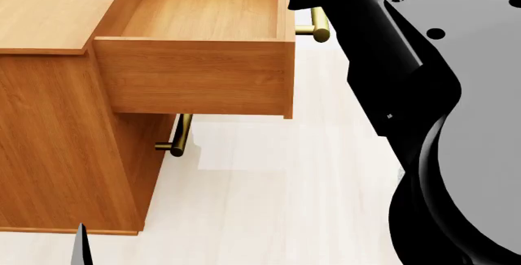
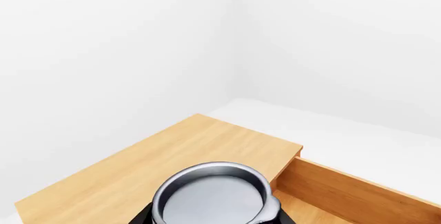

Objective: Put the ketchup in the top drawer of the cabinet.

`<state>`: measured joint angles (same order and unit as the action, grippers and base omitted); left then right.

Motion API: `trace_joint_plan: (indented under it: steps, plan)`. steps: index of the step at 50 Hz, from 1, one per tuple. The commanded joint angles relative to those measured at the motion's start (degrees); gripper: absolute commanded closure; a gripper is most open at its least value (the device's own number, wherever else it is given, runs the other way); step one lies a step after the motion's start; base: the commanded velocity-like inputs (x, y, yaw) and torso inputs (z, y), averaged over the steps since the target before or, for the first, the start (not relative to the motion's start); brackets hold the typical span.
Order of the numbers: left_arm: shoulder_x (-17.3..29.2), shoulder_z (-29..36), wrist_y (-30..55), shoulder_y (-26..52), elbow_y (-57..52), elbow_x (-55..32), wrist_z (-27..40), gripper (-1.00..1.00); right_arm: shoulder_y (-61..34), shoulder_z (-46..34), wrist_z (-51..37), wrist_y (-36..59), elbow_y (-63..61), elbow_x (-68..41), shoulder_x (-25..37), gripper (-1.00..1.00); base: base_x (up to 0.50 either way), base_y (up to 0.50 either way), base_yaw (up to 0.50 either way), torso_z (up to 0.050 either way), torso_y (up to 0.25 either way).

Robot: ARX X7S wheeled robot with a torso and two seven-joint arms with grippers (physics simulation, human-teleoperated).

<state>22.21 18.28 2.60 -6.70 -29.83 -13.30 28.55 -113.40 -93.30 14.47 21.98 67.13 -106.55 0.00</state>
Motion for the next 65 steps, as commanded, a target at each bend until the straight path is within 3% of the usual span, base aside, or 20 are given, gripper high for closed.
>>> trace_joint_plan:
  steps: [1, 65]
  plan:
    - [0.13, 0.01, -0.25, 0.02, 0.20, -0.14, 0.11, -1.00, 1.50, 1.15, 0.56, -0.27, -0.13, 3.38, 0.00, 1.00, 0.00, 0.00, 0.00, 0.000, 0.000]
    - [0.80, 0.02, -0.62, 0.25, 0.44, -1.61, 0.75, -1.00, 8.99, 1.36, 1.07, -1.47, 1.15, 5.49, 0.00, 1.00, 0.00, 0.00, 0.00, 0.000, 0.000]
